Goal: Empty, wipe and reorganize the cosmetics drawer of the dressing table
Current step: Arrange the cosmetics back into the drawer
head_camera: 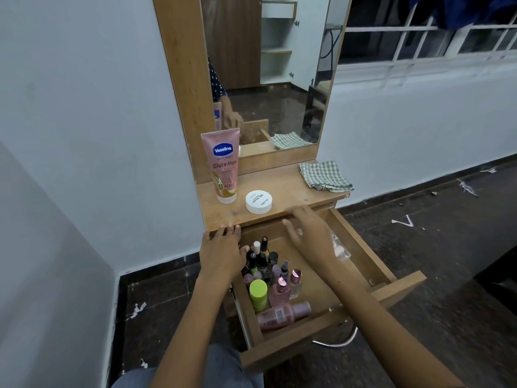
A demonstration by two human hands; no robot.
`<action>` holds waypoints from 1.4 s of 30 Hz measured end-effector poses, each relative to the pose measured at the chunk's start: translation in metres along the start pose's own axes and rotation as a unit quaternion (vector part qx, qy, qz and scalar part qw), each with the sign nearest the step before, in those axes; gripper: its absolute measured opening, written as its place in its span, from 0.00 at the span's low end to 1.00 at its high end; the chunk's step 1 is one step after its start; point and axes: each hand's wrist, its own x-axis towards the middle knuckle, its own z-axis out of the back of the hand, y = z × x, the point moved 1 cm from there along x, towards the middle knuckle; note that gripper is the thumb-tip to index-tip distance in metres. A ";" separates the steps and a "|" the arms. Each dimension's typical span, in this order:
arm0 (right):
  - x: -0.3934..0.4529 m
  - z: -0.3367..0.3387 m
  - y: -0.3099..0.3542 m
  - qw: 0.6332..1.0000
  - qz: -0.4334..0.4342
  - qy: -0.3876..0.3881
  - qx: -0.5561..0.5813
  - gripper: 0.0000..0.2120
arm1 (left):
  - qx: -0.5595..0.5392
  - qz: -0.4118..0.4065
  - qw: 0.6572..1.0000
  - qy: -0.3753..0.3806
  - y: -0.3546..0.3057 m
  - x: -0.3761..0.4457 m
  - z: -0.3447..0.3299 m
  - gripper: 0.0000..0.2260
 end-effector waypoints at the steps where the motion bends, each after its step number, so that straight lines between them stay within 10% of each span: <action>1: 0.007 -0.006 0.004 1.000 0.024 0.006 0.002 0.10 | 0.000 0.001 1.000 0.001 0.000 0.000 0.000 0.25; 8: 0.046 -0.051 0.016 0.990 0.025 0.139 -0.019 0.18 | 0.011 0.001 1.000 -0.006 -0.002 -0.001 0.002 0.25; 24: 0.005 0.016 -0.021 0.984 -0.131 0.094 -0.074 0.18 | 0.002 0.000 1.000 0.010 0.001 0.002 -0.002 0.25; 30: -0.044 0.062 -0.056 0.913 -0.249 0.279 -0.162 0.17 | 0.010 -0.002 1.000 0.004 0.001 0.001 -0.005 0.25; 42: -0.055 0.026 -0.046 0.850 -0.264 0.355 -0.286 0.15 | 0.006 0.002 1.000 -0.001 0.000 0.000 -0.006 0.25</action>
